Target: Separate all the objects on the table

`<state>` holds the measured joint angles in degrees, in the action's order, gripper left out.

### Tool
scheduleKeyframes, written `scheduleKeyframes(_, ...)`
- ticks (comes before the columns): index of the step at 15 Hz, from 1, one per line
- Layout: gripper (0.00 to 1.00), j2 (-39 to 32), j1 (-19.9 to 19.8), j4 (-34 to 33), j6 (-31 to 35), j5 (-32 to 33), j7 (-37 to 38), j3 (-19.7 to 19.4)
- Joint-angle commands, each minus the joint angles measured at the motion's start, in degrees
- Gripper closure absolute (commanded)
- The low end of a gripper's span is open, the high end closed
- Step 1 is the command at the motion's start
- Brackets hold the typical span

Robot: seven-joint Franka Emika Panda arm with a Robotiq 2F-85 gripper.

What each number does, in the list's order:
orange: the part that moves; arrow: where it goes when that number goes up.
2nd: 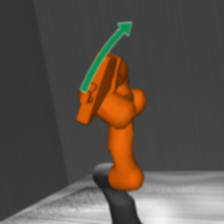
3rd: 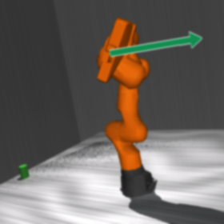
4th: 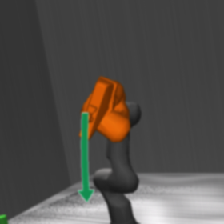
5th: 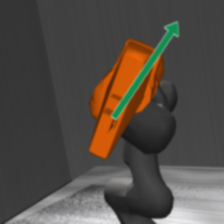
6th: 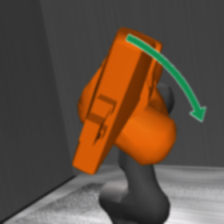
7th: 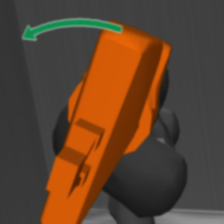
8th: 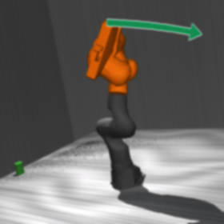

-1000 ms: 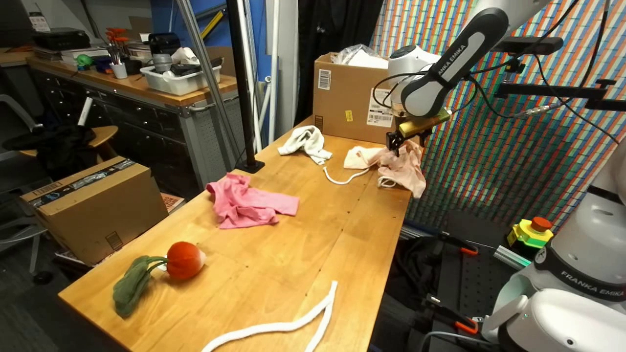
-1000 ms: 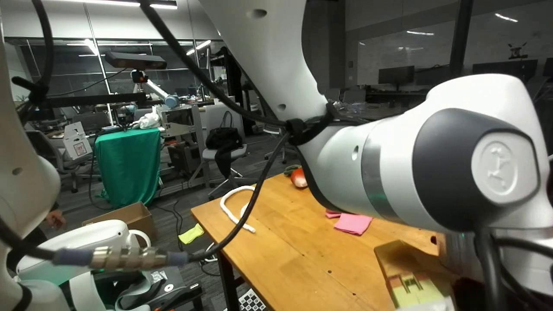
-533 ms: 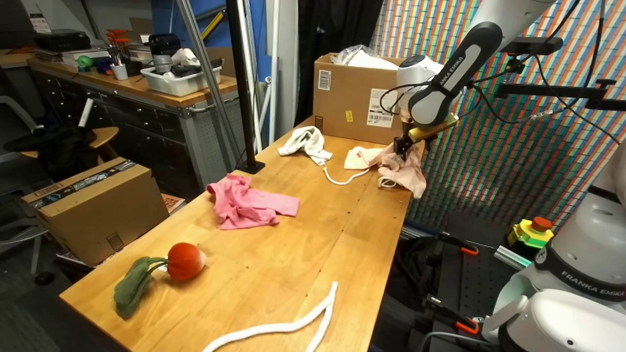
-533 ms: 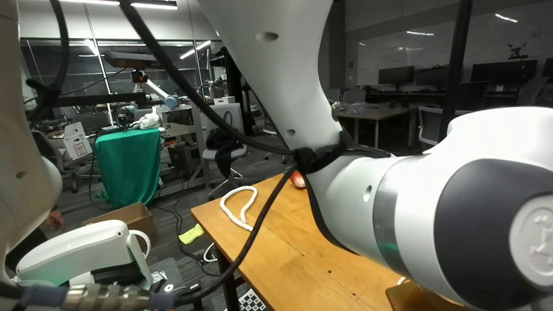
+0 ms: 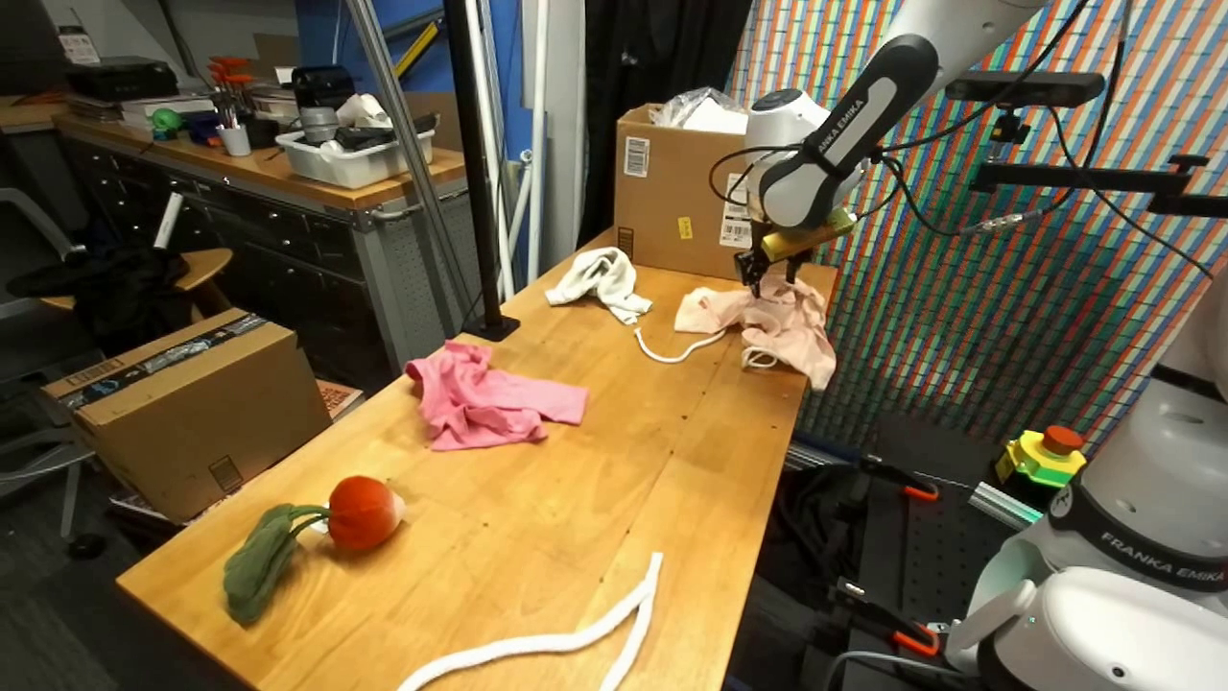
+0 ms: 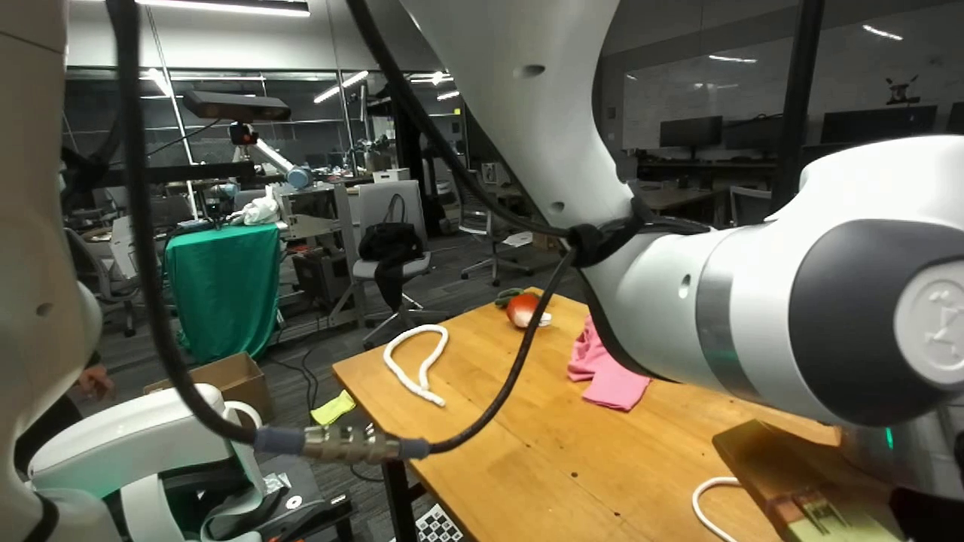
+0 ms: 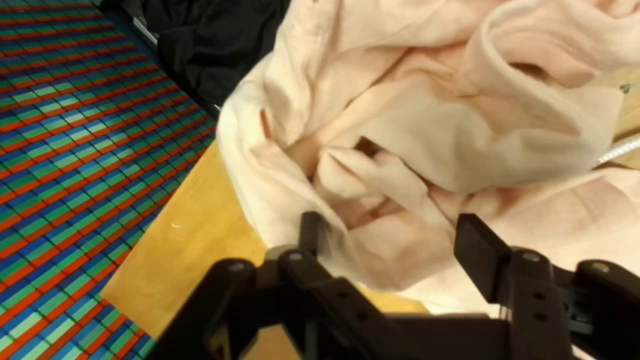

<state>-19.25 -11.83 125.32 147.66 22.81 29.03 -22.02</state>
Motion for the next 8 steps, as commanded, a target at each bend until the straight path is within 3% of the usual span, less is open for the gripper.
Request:
scheduleKeyframes(1,0.58,-2.1,0.4,-3.0,-0.2,-2.4,-2.6,-0.2)
scheduleKeyframes(6,0.95,-4.1,0.3,-3.8,-0.5,-3.9,-3.9,-0.4)
scheduleKeyframes(8,0.99,-4.6,0.3,-3.7,-0.6,-4.2,-4.3,-0.5)
